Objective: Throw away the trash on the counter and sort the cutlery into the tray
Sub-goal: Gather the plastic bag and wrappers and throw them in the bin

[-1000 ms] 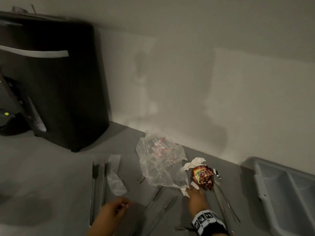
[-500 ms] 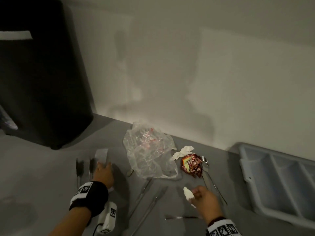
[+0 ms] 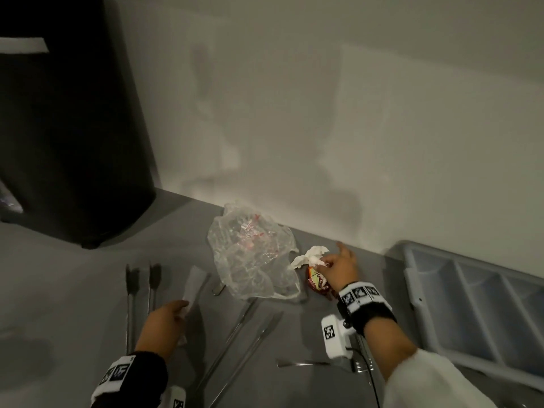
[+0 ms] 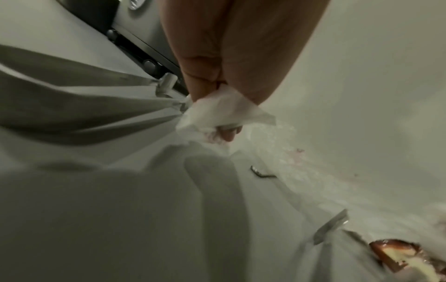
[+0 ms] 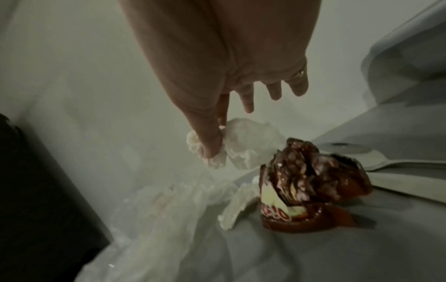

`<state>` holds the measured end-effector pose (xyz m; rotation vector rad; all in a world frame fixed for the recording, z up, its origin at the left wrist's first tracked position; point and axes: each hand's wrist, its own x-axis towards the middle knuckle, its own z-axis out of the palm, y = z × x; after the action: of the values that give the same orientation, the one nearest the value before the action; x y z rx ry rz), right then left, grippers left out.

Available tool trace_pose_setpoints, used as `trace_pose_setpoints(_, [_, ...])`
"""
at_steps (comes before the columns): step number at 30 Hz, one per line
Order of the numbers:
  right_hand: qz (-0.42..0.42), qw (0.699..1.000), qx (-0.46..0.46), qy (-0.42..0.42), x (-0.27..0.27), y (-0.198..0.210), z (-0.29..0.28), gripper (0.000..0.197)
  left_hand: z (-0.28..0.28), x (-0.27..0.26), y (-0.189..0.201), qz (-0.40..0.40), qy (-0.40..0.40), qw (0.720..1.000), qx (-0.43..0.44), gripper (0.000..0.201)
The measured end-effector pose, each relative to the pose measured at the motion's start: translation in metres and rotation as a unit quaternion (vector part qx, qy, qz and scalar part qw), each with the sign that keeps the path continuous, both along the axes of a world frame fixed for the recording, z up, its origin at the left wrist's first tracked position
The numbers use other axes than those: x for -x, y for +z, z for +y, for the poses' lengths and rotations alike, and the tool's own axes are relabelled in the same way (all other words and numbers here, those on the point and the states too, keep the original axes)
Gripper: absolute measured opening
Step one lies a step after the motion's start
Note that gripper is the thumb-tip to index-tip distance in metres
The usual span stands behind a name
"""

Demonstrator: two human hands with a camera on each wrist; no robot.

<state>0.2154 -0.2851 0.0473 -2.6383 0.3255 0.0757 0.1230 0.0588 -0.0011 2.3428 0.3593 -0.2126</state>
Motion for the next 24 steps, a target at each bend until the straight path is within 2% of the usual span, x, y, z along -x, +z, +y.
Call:
trace_pose_setpoints(3, [0.108, 0.992, 0.062, 0.031, 0.001, -0.003, 0.013, 0.046, 0.005, 0.026, 0.005, -0.051, 0.019, 0.998, 0.025, 0.031])
trace_pose_setpoints(5, [0.128, 0.987, 0.091, 0.028, 0.009, -0.006, 0.019, 0.056, 0.006, 0.038, 0.011, -0.107, 0.036, 0.992, 0.056, 0.034])
trace_pose_setpoints(6, [0.126, 0.987, 0.094, 0.024, 0.014, -0.009, 0.021, 0.053, 0.005, 0.043, 0.014, -0.127, 0.043, 0.988, 0.072, 0.039])
trace_pose_setpoints(8, [0.101, 0.991, 0.090, 0.020, 0.024, -0.008, 0.026, 0.022, 0.003, 0.049, 0.023, -0.148, 0.063, 0.981, 0.109, 0.051])
trace_pose_setpoints(10, [0.070, 0.995, 0.069, 0.019, 0.037, -0.003, 0.029, 0.028, -0.003, 0.049, 0.032, -0.151, 0.065, 0.978, 0.128, 0.054])
trace_pose_setpoints(12, [0.038, 0.999, -0.007, -0.017, 0.051, -0.002, 0.023, 0.010, -0.014, 0.046, 0.040, -0.151, 0.044, 0.979, 0.129, 0.052])
trace_pose_setpoints(13, [0.009, 0.997, -0.057, -0.045, 0.057, -0.004, 0.016, 0.022, -0.021, 0.043, 0.045, -0.158, 0.034, 0.978, 0.131, 0.049])
trace_pose_setpoints(14, [-0.020, 0.991, -0.101, -0.085, 0.063, -0.005, 0.007, 0.029, -0.030, 0.039, 0.053, -0.169, 0.024, 0.976, 0.136, 0.044])
trace_pose_setpoints(16, [-0.075, 0.969, -0.173, -0.159, 0.088, 0.008, -0.014, 0.022, -0.053, 0.033, 0.069, -0.186, -0.005, 0.970, 0.156, 0.034])
trace_pose_setpoints(18, [-0.134, 0.946, -0.204, -0.214, 0.125, 0.023, -0.044, 0.019, -0.082, 0.029, 0.080, -0.197, -0.061, 0.960, 0.191, 0.028])
trace_pose_setpoints(21, [-0.223, 0.907, -0.195, -0.299, 0.204, 0.040, -0.102, 0.020, -0.137, 0.033, 0.081, -0.182, -0.144, 0.945, 0.231, 0.028])
trace_pose_setpoints(24, [-0.274, 0.851, -0.190, -0.406, 0.301, 0.046, -0.162, 0.022, -0.199, 0.051, 0.072, -0.153, -0.236, 0.932, 0.228, 0.034])
